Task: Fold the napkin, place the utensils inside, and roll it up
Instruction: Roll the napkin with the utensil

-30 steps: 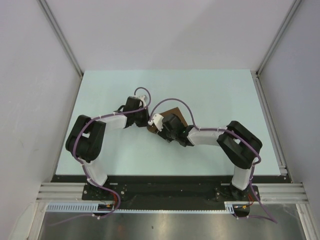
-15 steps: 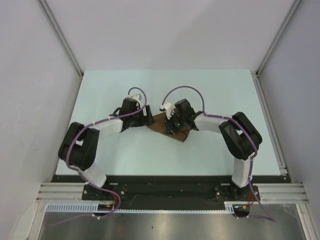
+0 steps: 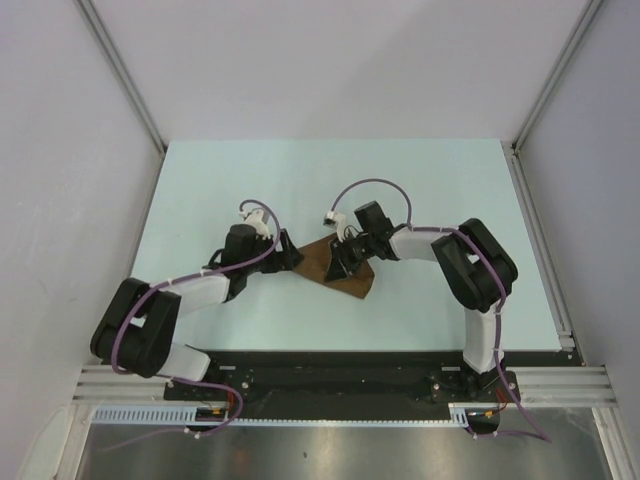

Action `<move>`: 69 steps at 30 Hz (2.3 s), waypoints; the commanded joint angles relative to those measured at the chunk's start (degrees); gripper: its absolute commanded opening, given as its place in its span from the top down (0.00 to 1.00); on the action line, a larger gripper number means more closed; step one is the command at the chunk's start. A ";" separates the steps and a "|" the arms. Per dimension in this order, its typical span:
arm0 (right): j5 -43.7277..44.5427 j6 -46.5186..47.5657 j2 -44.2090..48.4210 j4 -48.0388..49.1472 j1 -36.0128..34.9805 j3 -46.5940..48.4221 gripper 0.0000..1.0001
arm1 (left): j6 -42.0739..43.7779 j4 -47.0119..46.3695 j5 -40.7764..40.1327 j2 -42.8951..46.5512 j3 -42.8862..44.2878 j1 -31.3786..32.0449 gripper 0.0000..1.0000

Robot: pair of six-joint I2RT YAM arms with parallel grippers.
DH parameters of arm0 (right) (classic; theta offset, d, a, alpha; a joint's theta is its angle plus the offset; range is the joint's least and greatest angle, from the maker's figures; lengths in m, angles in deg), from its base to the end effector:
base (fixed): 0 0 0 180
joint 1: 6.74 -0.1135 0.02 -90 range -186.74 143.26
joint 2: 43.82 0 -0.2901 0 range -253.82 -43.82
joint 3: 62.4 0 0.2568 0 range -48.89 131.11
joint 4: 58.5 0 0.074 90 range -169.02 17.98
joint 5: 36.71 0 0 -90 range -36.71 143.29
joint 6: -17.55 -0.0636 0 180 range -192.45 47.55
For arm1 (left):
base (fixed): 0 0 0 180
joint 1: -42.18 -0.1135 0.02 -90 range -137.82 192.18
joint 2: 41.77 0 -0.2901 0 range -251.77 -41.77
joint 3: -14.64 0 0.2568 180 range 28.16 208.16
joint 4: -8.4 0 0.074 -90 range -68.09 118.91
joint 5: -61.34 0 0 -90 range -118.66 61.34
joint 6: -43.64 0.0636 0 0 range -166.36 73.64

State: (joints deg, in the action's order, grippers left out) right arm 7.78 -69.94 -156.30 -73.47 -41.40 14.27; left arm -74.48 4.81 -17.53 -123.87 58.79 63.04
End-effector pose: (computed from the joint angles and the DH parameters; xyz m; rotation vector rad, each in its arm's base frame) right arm 0.3149 0.2728 0.1394 -1.1200 2.1901 1.2205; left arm 0.2715 -0.1166 0.1659 -0.0269 2.2430 -0.6887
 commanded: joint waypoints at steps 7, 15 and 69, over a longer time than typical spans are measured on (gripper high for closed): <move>-5.64 -3.12 -5.55 -2.68 2.57 1.79 0.83 | -1.76 -13.74 4.68 1.17 -3.74 -0.03 0.14; -5.37 -2.85 -6.87 -3.20 3.28 2.50 0.83 | -1.59 -15.15 4.51 -3.14 -2.16 0.14 0.32; 49.65 12.44 9.31 5.14 -17.55 -6.03 0.43 | 0.96 7.44 11.71 -22.13 18.23 0.32 0.95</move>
State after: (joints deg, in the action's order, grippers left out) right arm 56.91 -58.34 -145.16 -70.63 -58.92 8.41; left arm -73.50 9.24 -5.37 -144.05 76.17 63.15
